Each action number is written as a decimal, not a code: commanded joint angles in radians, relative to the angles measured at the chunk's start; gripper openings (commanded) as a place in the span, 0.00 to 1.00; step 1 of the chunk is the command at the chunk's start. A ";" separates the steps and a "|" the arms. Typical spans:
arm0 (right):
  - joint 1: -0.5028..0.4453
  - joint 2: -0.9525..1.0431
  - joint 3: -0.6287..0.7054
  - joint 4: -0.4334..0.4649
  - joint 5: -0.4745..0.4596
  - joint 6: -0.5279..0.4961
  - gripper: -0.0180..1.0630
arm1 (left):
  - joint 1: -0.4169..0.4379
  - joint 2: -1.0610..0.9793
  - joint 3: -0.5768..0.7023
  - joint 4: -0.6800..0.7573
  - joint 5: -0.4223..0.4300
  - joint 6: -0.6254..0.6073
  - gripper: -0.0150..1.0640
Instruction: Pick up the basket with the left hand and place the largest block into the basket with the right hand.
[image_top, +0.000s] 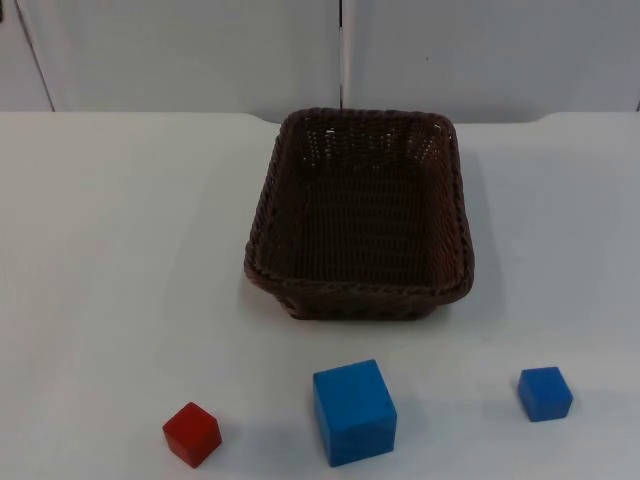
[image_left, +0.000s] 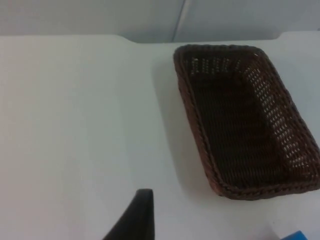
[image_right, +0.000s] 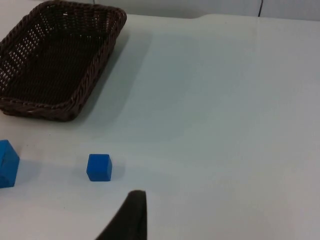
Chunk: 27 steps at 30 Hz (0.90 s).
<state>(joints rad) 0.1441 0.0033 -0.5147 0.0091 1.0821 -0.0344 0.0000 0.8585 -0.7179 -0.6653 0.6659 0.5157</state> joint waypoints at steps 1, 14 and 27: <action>-0.006 -0.003 -0.001 -0.001 -0.005 0.005 0.99 | 0.002 0.032 -0.008 -0.076 -0.010 0.058 0.99; -0.006 -0.003 -0.001 -0.009 -0.005 0.012 0.99 | 0.000 0.128 -0.048 -0.166 -0.026 0.145 0.99; -0.006 -0.003 -0.001 -0.009 -0.003 0.015 0.99 | -0.054 0.320 -0.188 -0.152 -0.018 0.156 0.99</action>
<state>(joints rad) 0.1441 0.0033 -0.5147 0.0000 1.0821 -0.0236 -0.0196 1.1397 -0.8805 -0.8079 0.6471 0.6569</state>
